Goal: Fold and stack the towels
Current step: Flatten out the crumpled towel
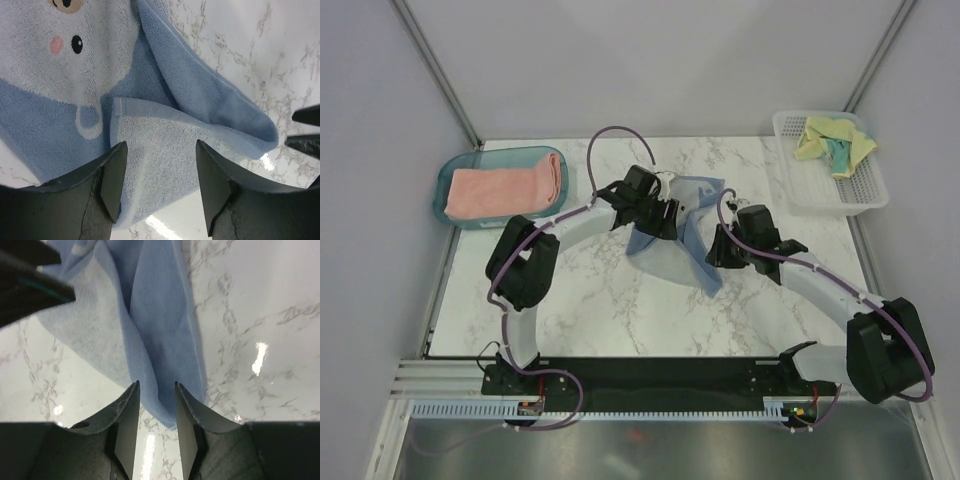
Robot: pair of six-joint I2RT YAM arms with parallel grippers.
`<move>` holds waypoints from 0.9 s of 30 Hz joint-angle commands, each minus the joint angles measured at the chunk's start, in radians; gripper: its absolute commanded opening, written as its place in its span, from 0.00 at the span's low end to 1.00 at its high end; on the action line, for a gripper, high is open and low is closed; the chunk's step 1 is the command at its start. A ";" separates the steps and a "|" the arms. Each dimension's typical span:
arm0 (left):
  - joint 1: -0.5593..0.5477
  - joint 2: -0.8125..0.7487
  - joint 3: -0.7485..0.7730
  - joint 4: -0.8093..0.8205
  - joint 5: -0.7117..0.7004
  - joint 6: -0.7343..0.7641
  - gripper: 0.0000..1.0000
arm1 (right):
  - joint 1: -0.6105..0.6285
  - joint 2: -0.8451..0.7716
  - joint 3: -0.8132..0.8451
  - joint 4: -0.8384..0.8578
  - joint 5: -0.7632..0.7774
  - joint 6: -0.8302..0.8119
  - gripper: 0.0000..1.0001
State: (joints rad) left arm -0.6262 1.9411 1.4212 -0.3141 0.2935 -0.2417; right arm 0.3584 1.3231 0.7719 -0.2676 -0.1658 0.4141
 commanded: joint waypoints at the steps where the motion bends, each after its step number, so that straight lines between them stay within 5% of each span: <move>1: 0.003 0.044 0.083 -0.002 0.059 0.160 0.64 | 0.080 -0.077 -0.106 0.042 0.012 0.012 0.42; 8: 0.023 0.091 0.096 -0.026 0.052 0.041 0.61 | 0.332 -0.153 -0.217 0.074 0.285 0.115 0.43; 27: 0.072 0.098 0.082 -0.088 0.015 -0.048 0.63 | 0.395 -0.033 -0.224 0.039 0.426 0.083 0.42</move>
State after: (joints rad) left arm -0.5701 2.0785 1.4967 -0.3962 0.3126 -0.2451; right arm 0.7437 1.2736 0.5499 -0.2497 0.2192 0.4934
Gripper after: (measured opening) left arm 0.624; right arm 0.419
